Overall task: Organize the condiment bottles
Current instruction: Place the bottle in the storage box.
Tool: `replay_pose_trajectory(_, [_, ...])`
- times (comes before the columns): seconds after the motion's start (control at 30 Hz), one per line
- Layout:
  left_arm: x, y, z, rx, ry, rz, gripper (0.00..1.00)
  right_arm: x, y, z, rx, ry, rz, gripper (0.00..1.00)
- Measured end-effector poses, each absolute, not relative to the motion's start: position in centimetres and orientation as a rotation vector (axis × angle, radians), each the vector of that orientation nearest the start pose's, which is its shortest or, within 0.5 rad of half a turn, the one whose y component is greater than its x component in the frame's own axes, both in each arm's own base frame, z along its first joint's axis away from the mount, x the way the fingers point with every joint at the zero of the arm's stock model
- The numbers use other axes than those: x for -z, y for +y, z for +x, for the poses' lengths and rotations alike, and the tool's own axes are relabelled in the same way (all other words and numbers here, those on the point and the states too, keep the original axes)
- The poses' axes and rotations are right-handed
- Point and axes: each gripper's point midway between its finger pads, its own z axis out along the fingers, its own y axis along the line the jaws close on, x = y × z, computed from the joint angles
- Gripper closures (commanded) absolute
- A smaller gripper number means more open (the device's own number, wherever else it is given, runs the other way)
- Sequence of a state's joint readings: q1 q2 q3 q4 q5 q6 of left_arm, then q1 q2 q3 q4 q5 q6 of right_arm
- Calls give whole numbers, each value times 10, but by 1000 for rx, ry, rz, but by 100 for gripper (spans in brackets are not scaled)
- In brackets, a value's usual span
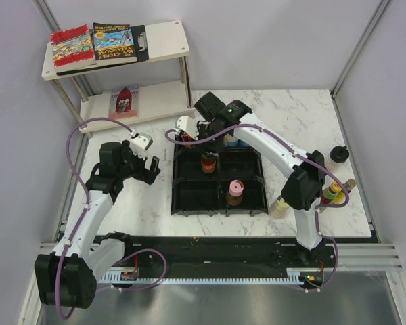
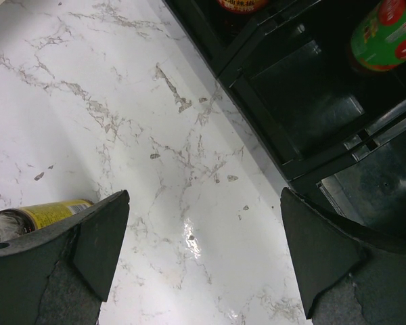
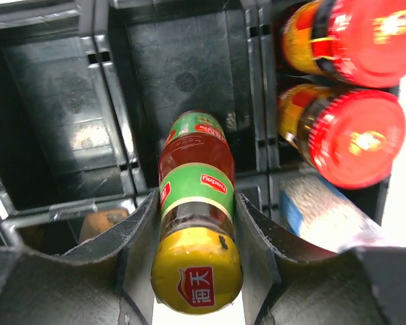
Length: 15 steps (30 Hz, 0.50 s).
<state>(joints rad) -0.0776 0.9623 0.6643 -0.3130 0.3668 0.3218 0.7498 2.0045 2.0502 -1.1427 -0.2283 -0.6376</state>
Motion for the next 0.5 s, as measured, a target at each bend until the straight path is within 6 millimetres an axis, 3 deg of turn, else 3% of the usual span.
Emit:
replay_pose_trajectory(0.13, [-144, -74, 292, 258, 2052, 626, 0, -157, 327, 329, -342, 2042, -1773, 100])
replay_pose_trajectory(0.2, [-144, -74, 292, 258, 2052, 626, 1, -149, 329, 332, -338, 2049, -1768, 81])
replay_pose_trajectory(0.23, [-144, -74, 292, 258, 2052, 626, 0, -149, 330, 333, -337, 2042, -1761, 62])
replay_pose_trajectory(0.3, [-144, -74, 292, 258, 2052, 626, 1, -149, 333, 338, -330, 2030, -1747, 46])
replay_pose_trajectory(0.33, [-144, -74, 292, 258, 2052, 626, 0, -148, 333, 338, -330, 2027, -1745, 34])
replay_pose_trajectory(0.4, [-145, -74, 292, 258, 2051, 627, 0, -148, 334, 340, -326, 2021, -1741, 22])
replay_pose_trajectory(0.47, [-144, -74, 292, 258, 2051, 626, 0, -146, 333, 340, -322, 2019, -1741, 4])
replay_pose_trajectory(0.5, [-145, -74, 292, 258, 2051, 626, 1, -144, 332, 339, -320, 2022, -1745, 2])
